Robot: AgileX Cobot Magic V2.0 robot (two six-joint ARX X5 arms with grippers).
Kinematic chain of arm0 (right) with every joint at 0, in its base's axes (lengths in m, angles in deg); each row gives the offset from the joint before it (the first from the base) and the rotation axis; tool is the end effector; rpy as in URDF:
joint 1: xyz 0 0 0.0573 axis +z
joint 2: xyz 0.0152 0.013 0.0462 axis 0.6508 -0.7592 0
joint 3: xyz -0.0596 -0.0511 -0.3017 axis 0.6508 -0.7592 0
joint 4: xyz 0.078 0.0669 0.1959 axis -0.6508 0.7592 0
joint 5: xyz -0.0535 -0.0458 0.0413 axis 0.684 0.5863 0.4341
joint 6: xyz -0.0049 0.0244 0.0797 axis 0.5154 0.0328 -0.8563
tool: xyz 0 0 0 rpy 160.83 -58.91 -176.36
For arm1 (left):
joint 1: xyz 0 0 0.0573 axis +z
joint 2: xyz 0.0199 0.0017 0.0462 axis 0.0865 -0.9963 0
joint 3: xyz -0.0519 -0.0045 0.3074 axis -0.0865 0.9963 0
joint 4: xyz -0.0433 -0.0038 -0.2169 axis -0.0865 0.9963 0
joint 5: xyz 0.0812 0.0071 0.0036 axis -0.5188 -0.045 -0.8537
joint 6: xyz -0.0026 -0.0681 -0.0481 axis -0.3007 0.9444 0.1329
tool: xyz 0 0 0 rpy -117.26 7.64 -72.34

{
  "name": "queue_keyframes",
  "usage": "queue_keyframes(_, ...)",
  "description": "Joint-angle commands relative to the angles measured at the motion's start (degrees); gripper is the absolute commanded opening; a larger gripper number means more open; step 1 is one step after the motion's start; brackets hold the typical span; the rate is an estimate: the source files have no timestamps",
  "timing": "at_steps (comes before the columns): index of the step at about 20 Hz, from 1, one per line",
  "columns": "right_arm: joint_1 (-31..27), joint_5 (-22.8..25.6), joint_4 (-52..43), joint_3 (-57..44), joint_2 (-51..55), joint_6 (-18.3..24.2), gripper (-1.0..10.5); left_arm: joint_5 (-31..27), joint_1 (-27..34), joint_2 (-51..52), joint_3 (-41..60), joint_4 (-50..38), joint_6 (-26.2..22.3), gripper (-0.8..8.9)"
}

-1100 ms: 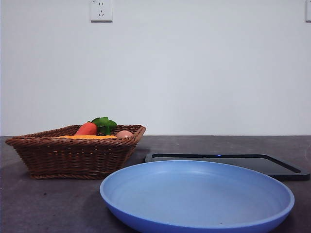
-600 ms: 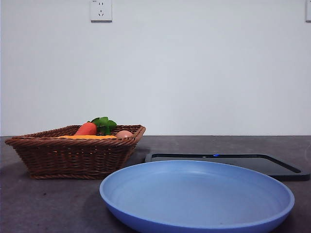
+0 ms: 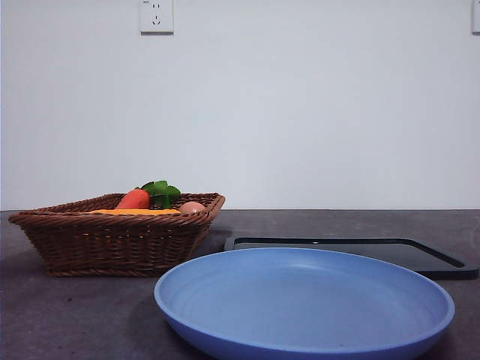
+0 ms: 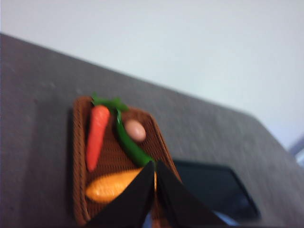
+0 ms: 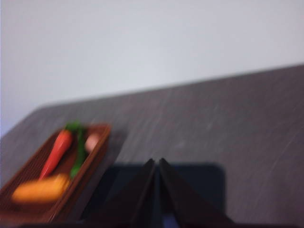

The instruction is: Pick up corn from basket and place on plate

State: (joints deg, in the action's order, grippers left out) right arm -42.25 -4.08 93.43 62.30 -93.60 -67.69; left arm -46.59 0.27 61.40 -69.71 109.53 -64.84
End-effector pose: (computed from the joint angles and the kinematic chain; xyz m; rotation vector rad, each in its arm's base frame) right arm 0.0451 0.0252 0.2940 0.3035 0.2028 0.3343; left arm 0.0472 -0.0294 0.2928 -0.4259 0.2409 -0.3713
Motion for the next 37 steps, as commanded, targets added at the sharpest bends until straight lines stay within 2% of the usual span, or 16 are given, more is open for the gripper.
queue_keyframes(1,0.1,-4.5,6.2,4.7,-4.3,5.4,0.0,3.3,-0.1,-2.9,-3.0,3.4,-6.8,0.07)
queue_keyframes(6,1.0,-7.5,19.2,11.6,-11.4,12.1,0.0,9.0,-0.8,-7.3,-6.6,10.6,-11.5,0.07)
queue_keyframes(12,3.5,-7.8,29.1,15.1,-16.5,17.7,0.0,11.3,-2.5,-10.8,-9.2,18.6,-15.1,0.07)
queue_keyframes(16,5.9,-7.8,31.8,15.1,-18.5,18.2,0.0,11.3,-4.0,-12.7,-9.7,23.5,-17.9,0.07)
queue_keyframes(20,6.6,-7.8,31.5,15.1,-18.9,18.1,0.2,11.3,-4.5,-12.9,-9.7,24.0,-18.0,0.15)
queue_keyframes(22,6.6,-7.8,31.5,15.1,-19.3,17.6,1.5,11.3,-4.5,-12.9,-9.7,23.8,-17.8,1.08)
queue_keyframes(23,6.6,-7.8,31.5,15.1,-19.5,17.3,2.3,11.3,-4.5,-12.9,-9.7,23.7,-17.8,2.14)
queue_keyframes(25,6.6,-7.9,31.5,15.1,-20.3,16.6,2.6,11.3,-4.5,-12.9,-9.7,23.6,-17.8,3.71)
queue_keyframes(26,6.7,-7.8,31.5,15.1,-20.8,16.2,2.6,11.3,-4.5,-12.9,-9.7,23.6,-17.8,3.93)
queue_keyframes(32,10.4,-7.8,30.4,15.1,-30.8,15.9,2.6,11.3,-4.5,-12.9,-9.7,23.3,-17.8,3.91)
queue_keyframes(37,14.7,-7.8,23.4,15.1,-44.8,15.7,2.6,11.3,-4.5,-12.9,-9.7,23.3,-17.7,3.91)
